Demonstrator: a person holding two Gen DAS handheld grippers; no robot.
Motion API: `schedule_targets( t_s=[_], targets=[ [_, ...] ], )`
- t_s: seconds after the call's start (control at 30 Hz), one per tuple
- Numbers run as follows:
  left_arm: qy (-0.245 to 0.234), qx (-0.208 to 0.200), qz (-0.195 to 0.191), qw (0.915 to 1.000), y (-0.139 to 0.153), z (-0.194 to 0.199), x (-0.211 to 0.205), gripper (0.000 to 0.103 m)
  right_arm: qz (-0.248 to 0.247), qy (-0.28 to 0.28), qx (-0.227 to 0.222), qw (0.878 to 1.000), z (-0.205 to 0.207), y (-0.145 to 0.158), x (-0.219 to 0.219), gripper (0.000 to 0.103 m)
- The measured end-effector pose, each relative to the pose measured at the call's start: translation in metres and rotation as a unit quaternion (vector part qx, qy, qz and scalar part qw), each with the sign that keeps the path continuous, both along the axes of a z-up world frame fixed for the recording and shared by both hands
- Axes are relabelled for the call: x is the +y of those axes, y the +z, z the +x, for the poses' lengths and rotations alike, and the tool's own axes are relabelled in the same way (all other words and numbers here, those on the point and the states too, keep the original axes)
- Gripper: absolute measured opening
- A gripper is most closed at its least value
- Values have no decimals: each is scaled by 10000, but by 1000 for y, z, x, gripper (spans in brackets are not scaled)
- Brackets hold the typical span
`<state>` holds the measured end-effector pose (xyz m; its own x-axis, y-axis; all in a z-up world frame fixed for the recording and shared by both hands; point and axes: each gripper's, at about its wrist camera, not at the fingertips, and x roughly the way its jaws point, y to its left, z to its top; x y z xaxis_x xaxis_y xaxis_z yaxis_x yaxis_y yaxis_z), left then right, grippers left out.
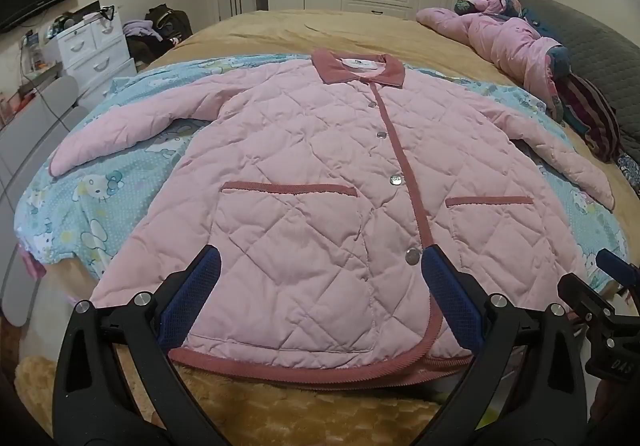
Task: Fold large clothes
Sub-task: 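Move both tools over the pink quilted coat toward one sleeve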
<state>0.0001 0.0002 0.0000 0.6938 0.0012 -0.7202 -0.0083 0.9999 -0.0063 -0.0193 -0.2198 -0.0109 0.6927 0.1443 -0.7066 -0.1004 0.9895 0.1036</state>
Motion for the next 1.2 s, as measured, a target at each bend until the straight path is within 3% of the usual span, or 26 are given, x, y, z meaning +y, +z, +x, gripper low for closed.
schedule_targets(
  t_s=[0.83,1.2],
  targets=[
    [14,22,-29,10000,-2,0,-4,94,-5,40,-33,10000,-1,-1,2,99],
    [44,229,-444,9987,-3,12,1,94,-45,131,-86,9999,16,1,0,99]
  ],
)
